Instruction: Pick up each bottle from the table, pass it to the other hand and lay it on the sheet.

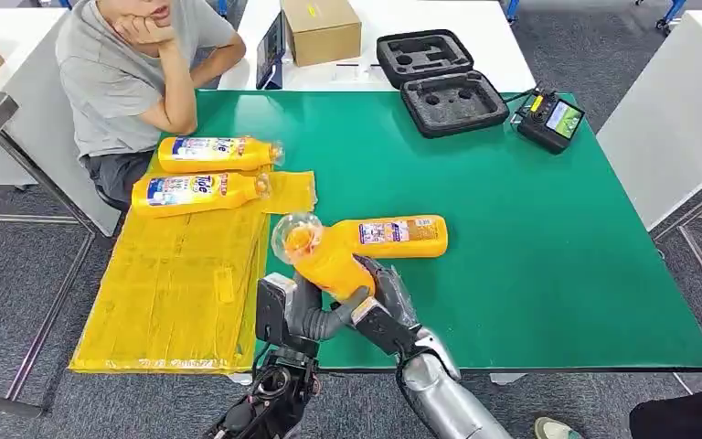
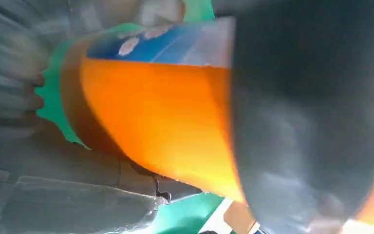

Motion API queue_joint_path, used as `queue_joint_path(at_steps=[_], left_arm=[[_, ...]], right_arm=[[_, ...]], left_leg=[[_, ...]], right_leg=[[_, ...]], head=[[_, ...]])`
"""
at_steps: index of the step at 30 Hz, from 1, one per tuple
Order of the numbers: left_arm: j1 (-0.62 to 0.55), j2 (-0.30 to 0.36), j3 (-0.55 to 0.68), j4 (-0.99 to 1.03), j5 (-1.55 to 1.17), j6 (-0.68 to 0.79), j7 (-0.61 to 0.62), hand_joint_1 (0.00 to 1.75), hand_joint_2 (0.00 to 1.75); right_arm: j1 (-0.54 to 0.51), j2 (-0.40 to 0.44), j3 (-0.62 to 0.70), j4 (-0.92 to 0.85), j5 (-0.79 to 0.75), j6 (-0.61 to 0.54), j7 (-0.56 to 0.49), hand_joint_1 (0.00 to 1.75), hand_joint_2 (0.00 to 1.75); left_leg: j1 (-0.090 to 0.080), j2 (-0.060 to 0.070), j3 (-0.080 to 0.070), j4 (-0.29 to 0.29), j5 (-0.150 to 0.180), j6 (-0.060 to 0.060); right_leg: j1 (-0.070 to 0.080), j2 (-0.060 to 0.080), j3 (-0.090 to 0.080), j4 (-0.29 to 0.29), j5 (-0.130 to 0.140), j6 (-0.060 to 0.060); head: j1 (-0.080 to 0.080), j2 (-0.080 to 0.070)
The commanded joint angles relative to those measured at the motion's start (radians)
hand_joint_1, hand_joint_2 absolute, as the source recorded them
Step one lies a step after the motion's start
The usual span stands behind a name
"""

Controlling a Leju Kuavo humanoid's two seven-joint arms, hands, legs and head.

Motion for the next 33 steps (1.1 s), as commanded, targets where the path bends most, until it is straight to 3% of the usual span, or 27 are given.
queue_joint_path(at_steps=[1, 6, 7, 8, 9, 10, 11, 21, 24, 30, 33], left_arm=[[-0.051, -0.014, 0.001, 0.067, -0.024, 0.041, 0.005, 1.75, 1.75], [-0.028, -0.005, 0.033, -0.003, -0.067, 0.061, 0.005, 1.75, 1.75], [-0.022, -0.003, 0.044, -0.018, -0.077, 0.064, 0.005, 1.75, 1.75], [-0.017, -0.003, 0.053, -0.026, -0.086, 0.062, 0.005, 1.75, 1.75], [-0.012, -0.002, 0.065, -0.041, -0.096, 0.063, 0.005, 1.75, 1.75], [-0.009, -0.003, 0.073, -0.047, -0.103, 0.062, 0.005, 1.75, 1.75], [-0.005, -0.002, 0.084, -0.059, -0.114, 0.064, 0.005, 1.75, 1.75], [0.007, 0.028, 0.126, -0.115, -0.197, 0.107, 0.005, 1.75, 1.75], [-0.008, 0.073, 0.131, -0.123, -0.259, 0.164, 0.005, 1.75, 1.75], [-0.053, 0.223, 0.164, -0.107, -0.364, 0.229, 0.005, 1.75, 1.75], [-0.058, 0.232, 0.162, -0.105, -0.376, 0.235, 0.005, 1.75, 1.75]], right_arm=[[-0.035, 0.012, 0.059, 0.065, -0.013, 0.006, -0.001, 1.71, 1.75], [-0.031, 0.016, 0.078, 0.080, -0.021, 0.009, -0.001, 1.62, 1.75], [-0.034, 0.017, 0.082, 0.087, -0.023, 0.010, -0.001, 1.36, 1.75], [-0.035, 0.016, 0.086, 0.090, -0.028, 0.011, -0.001, 1.26, 1.75], [-0.037, 0.016, 0.090, 0.092, -0.033, 0.013, -0.001, 1.27, 1.75], [-0.039, 0.015, 0.092, 0.095, -0.037, 0.010, -0.001, 0.75, 1.75], [-0.039, 0.016, 0.090, 0.097, -0.044, 0.005, -0.001, 0.00, 1.75], [-0.041, 0.011, 0.066, 0.116, -0.064, 0.009, -0.001, 0.00, 1.75], [-0.031, 0.003, 0.045, 0.108, -0.072, 0.009, -0.001, 0.00, 1.75], [0.027, -0.025, 0.011, 0.059, -0.108, 0.035, -0.001, 0.00, 1.75], [0.029, -0.021, 0.012, 0.060, -0.108, 0.036, -0.001, 0.00, 1.75]], left_leg=[[0.001, 0.001, 0.004, 0.000, -0.002, -0.001], [0.001, 0.001, 0.003, 0.000, -0.002, -0.001], [0.001, 0.001, 0.005, 0.000, -0.003, -0.002], [0.001, 0.001, 0.002, 0.000, -0.001, -0.001], [0.001, 0.002, 0.004, 0.000, -0.002, -0.002], [0.001, 0.001, 0.003, 0.000, -0.002, -0.001], [0.001, 0.002, 0.005, 0.000, -0.003, -0.002], [0.001, 0.001, 0.004, -0.001, -0.001, -0.001], [0.001, 0.001, 0.003, -0.001, -0.001, -0.001], [0.001, 0.001, 0.007, -0.003, -0.001, -0.003], [0.001, 0.001, 0.006, -0.001, -0.001, -0.002]], right_leg=[[0.001, 0.002, 0.004, 0.000, -0.001, -0.001], [0.001, 0.002, 0.003, 0.000, -0.001, -0.001], [0.001, 0.003, 0.005, 0.000, -0.002, -0.002], [0.001, 0.002, 0.002, 0.000, -0.001, -0.001], [0.001, 0.003, 0.004, 0.000, -0.001, -0.001], [0.001, 0.003, 0.003, 0.000, -0.001, -0.001], [0.001, 0.004, 0.005, 0.000, -0.002, -0.002], [0.000, 0.002, 0.003, -0.001, -0.001, -0.001], [0.000, 0.002, 0.003, -0.001, -0.001, -0.001], [0.001, 0.002, 0.006, -0.002, -0.001, -0.002], [0.001, 0.002, 0.004, 0.000, -0.001, -0.002]], head=[[0.000, 0.000], [0.000, 0.000], [0.000, 0.000], [0.000, 0.000], [0.000, 0.000], [0.000, 0.000], [0.000, 0.000], [0.000, 0.000], [0.000, 0.000], [0.000, 0.000], [0.000, 0.000]])
